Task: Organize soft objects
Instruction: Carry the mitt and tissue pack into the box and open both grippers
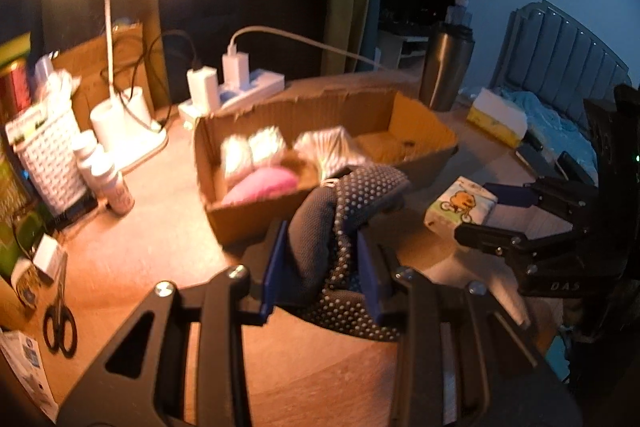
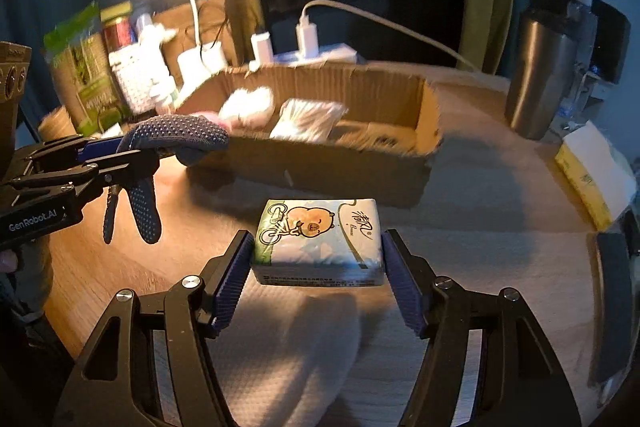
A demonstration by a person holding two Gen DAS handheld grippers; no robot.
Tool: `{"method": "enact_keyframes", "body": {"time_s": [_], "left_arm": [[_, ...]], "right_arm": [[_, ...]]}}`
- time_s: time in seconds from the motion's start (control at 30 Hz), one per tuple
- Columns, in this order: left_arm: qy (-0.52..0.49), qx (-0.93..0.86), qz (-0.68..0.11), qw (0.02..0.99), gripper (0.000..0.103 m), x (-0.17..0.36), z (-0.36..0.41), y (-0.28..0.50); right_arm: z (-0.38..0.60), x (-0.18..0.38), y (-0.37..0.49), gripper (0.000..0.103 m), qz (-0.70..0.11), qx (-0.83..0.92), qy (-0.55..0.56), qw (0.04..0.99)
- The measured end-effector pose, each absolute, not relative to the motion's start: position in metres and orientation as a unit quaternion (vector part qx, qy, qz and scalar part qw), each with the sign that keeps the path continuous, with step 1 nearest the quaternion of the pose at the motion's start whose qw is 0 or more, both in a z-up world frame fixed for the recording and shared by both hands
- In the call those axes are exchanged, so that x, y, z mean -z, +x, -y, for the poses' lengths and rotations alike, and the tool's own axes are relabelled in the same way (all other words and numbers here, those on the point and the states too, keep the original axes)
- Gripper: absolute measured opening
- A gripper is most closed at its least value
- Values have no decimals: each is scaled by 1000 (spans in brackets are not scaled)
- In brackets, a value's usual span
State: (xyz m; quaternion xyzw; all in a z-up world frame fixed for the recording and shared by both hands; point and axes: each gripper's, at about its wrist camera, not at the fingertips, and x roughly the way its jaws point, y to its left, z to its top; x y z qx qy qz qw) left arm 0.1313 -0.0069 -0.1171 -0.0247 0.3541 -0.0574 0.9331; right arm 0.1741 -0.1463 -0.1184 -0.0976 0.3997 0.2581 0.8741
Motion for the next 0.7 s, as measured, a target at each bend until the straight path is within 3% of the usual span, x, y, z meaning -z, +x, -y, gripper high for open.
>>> {"method": "enact_keyframes", "body": {"time_s": [0.7], "left_arm": [[-26, 70, -302, 950, 35, 72, 22, 178]], "right_arm": [[168, 64, 210, 68, -338, -244, -84, 905]]}}
